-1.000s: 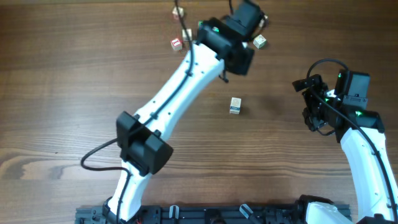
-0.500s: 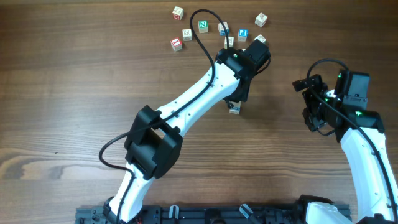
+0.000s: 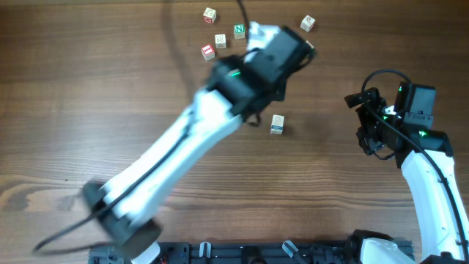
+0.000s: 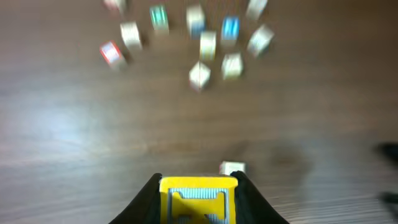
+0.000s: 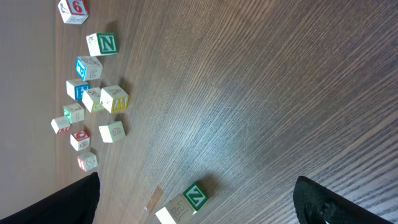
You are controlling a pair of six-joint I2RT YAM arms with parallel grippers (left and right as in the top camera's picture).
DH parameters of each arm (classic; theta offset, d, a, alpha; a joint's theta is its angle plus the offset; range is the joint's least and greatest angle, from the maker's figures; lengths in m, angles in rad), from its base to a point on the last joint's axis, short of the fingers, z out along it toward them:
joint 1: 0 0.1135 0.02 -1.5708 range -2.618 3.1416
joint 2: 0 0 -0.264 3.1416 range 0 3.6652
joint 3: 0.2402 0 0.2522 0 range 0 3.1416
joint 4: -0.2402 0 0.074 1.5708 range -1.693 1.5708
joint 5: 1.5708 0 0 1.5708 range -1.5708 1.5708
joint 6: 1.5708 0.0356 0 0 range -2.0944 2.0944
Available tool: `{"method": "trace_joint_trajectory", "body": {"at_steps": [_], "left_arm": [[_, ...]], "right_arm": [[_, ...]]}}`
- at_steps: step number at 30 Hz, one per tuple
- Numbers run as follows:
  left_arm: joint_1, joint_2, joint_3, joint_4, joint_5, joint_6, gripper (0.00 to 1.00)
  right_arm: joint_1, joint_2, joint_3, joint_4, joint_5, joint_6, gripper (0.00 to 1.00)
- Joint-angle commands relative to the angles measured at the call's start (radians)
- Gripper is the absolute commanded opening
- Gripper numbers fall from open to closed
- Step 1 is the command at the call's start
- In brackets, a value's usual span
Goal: Form a tower
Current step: 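Carry the yellow-edged block over the center stack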
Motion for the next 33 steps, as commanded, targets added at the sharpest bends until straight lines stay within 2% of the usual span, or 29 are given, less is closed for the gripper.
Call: {"method": "trace_joint_trajectory", "body": {"at_steps": [1, 3, 4, 7, 15, 24, 33], "left_arm": [[-0.006, -0.084, -0.170, 0.080, -0.032, -0.015, 0.04], [-0.009, -0.085, -0.415, 0.268, 0.032, -0.015, 0.04], [-0.009, -0.085, -0.546, 0.402, 0.145, -0.014, 0.04], [-0.010, -0.084, -0.617, 0.513, 0.183, -0.013, 0.04], [-0.037, -0.001, -0.617, 0.618, 0.187, -0.003, 0.05], [-0.076, 0.085, -0.617, 0.653, 0.176, -0.014, 0.04], [-0.080, 0.113, -0.617, 0.687, 0.168, -0.014, 0.11]], "right_arm": [[0.002, 0.009, 0.012, 0.002, 0.006, 0.008, 1.00], [0.002, 0.009, 0.012, 0.002, 0.006, 0.008, 1.00], [0.002, 0.009, 0.012, 0.002, 0.006, 0.008, 1.00], [0.002, 0.009, 0.012, 0.002, 0.006, 0.008, 1.00], [0.002, 0.009, 0.012, 0.002, 0.006, 0.008, 1.00], [0.002, 0.009, 0.012, 0.002, 0.006, 0.008, 1.00], [0.002, 0.009, 0.012, 0.002, 0.006, 0.008, 1.00]]}}
